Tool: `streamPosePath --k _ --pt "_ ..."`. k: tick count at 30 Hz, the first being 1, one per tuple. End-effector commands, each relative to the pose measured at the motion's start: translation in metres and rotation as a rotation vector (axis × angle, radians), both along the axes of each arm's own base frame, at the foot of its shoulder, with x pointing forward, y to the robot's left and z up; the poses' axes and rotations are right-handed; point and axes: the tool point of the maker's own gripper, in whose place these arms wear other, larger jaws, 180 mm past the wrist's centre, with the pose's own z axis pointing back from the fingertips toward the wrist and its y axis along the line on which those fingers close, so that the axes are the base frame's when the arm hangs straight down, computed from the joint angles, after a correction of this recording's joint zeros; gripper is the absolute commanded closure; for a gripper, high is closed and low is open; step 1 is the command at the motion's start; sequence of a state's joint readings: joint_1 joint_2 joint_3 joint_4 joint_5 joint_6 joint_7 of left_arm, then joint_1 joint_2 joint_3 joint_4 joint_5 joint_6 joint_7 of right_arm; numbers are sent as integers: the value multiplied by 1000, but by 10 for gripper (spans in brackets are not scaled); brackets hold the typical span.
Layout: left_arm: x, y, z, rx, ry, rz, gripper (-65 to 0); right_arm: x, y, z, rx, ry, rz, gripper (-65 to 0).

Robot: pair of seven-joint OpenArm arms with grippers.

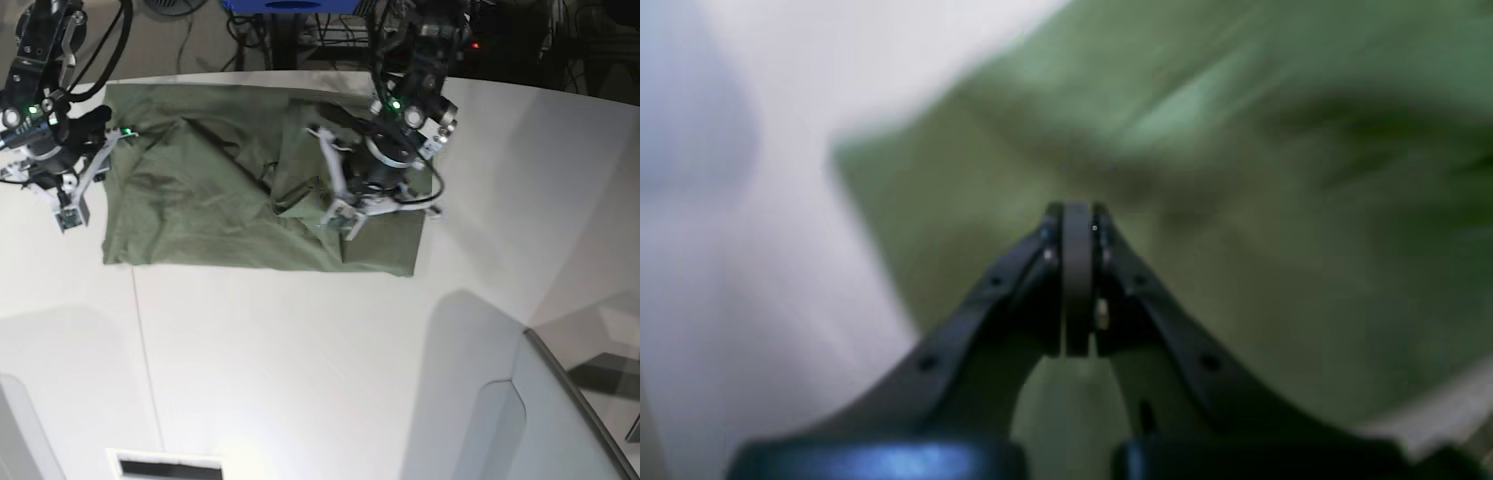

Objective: Layout the t-shirt on the table in an organized manner, then fold the t-shirt properly
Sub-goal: 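Lay the end down, open the left gripper and lift away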

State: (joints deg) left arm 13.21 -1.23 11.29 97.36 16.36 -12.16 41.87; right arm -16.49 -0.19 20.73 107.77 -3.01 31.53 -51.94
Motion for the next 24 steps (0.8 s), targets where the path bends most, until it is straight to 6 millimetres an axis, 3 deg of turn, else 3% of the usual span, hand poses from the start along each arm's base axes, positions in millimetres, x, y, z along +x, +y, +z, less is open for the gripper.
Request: streamPosePath --k 1,8,15,24 --pt "8 -7 8 -28 -36 -2 0 11 0 10 -2 -48 5 -216" --pt "9 -5 -4 -21 -8 10 0 12 0 11 -2 -49 5 -216" --pt "33 -17 -10 -31 -1 9 0 12 0 11 -2 -49 5 -216" --pt "79 -68 -6 -75 -6 -53 0 12 -1 11 -2 -49 4 -216"
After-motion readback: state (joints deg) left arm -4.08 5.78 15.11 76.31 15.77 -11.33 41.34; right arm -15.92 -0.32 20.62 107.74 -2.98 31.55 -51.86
